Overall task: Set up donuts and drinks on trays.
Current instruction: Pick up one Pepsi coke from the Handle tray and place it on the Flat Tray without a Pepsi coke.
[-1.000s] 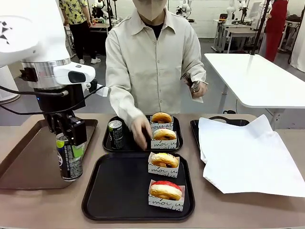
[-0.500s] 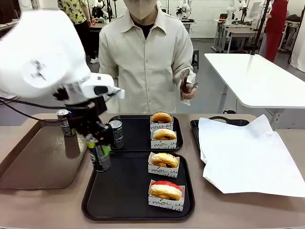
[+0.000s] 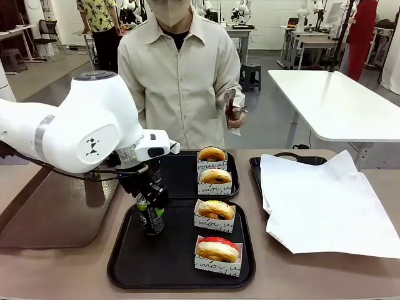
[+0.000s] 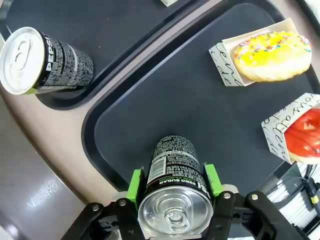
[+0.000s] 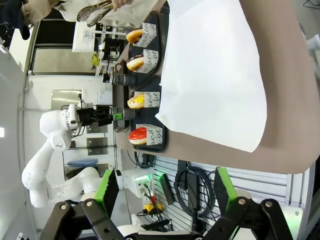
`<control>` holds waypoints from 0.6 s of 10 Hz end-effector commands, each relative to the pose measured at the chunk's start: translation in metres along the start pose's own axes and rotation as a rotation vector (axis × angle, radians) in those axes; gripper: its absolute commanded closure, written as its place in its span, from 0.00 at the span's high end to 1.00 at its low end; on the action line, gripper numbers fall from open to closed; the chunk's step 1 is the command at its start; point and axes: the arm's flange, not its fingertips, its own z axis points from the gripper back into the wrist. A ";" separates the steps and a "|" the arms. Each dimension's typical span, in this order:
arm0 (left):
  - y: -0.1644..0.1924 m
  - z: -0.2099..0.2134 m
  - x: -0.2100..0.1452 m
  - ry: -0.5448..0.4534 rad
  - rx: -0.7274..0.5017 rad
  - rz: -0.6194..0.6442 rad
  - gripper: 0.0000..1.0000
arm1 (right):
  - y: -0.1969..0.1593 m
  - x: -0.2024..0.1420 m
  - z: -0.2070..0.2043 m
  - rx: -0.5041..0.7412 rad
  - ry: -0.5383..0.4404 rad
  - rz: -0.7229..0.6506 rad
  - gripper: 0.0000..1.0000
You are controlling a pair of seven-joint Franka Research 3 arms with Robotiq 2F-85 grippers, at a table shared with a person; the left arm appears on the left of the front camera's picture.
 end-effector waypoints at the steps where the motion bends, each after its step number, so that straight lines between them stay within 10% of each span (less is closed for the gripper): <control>1: -0.003 -0.002 -0.001 -0.029 0.029 0.009 0.58 | 0.000 0.001 -0.002 0.019 -0.004 0.018 1.00; 4: -0.003 -0.008 -0.002 -0.015 0.048 -0.004 0.58 | 0.000 0.001 -0.002 0.019 -0.004 0.018 1.00; 5: -0.004 -0.008 -0.003 -0.008 0.049 -0.004 0.98 | 0.000 0.001 -0.002 0.019 -0.004 0.018 1.00; 6: -0.004 -0.005 -0.003 -0.007 0.044 -0.005 1.00 | 0.000 0.001 -0.002 0.019 -0.004 0.018 1.00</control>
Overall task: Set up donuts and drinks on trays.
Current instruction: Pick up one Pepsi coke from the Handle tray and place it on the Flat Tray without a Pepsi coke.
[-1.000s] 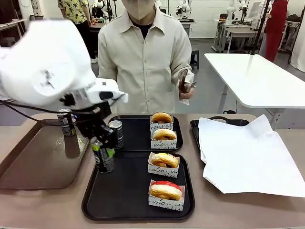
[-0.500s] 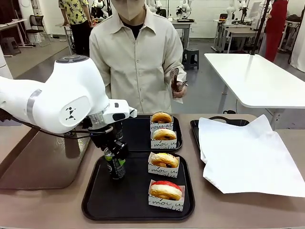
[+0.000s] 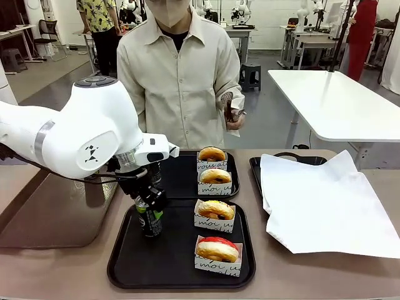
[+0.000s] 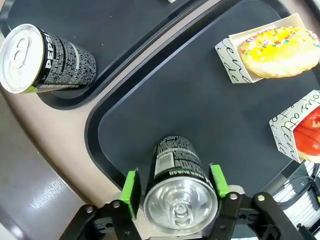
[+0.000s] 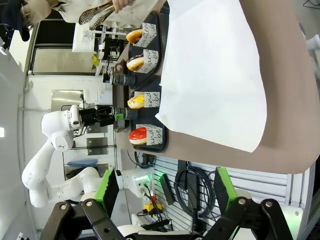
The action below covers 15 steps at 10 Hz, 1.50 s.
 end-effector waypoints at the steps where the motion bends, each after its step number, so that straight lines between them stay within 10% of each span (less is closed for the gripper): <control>1: -0.005 0.009 0.002 -0.014 0.016 0.009 1.00 | 0.000 0.001 -0.002 0.019 -0.004 0.018 1.00; 8: 0.039 0.115 -0.016 -0.054 0.089 0.091 1.00 | 0.000 0.001 -0.002 0.019 -0.004 0.018 1.00; 15: 0.108 0.132 -0.043 0.009 0.128 0.248 1.00 | 0.000 0.001 -0.002 0.019 -0.004 0.018 1.00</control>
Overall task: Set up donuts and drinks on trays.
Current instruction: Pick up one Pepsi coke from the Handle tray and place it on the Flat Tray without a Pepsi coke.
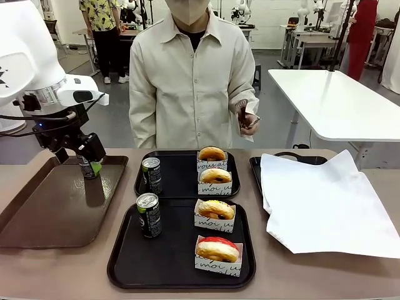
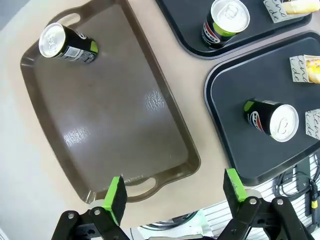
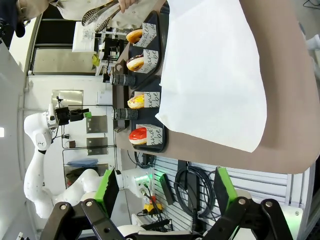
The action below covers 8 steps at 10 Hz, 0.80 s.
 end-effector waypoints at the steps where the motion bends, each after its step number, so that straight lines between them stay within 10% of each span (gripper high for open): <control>1: -0.005 0.003 0.000 -0.007 -0.001 -0.024 1.00 | 0.000 0.001 -0.002 0.019 -0.004 0.018 1.00; 5: -0.006 0.001 0.000 -0.002 -0.002 -0.016 1.00 | 0.000 0.001 -0.002 0.019 -0.004 0.018 1.00; 8: 0.090 0.053 -0.010 0.005 -0.485 0.142 1.00 | 0.000 0.001 -0.002 0.019 -0.004 0.018 1.00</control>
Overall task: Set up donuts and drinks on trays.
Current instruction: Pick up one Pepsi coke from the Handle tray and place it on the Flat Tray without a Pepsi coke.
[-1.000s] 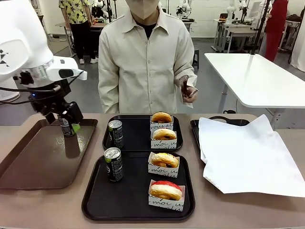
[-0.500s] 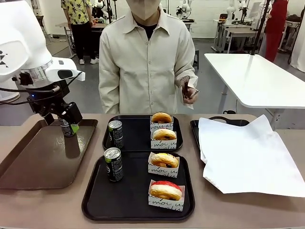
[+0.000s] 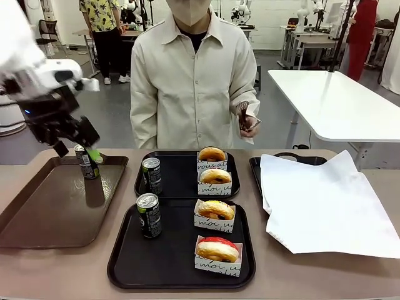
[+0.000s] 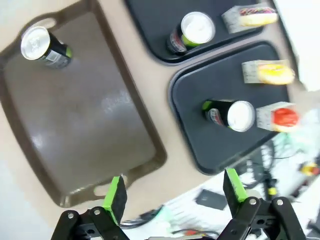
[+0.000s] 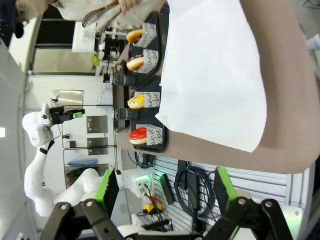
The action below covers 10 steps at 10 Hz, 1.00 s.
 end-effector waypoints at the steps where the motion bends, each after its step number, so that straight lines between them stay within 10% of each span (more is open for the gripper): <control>1: 0.067 0.054 -0.024 -0.018 -0.329 0.161 1.00 | 0.000 0.002 -0.002 0.018 -0.004 0.019 1.00; 4: 0.164 0.066 -0.079 -0.208 -0.517 0.365 1.00 | 0.000 0.002 -0.002 0.018 -0.004 0.019 1.00; 10: 0.253 0.000 -0.128 -0.180 -0.703 0.518 1.00 | 0.000 0.002 -0.002 0.018 -0.004 0.019 1.00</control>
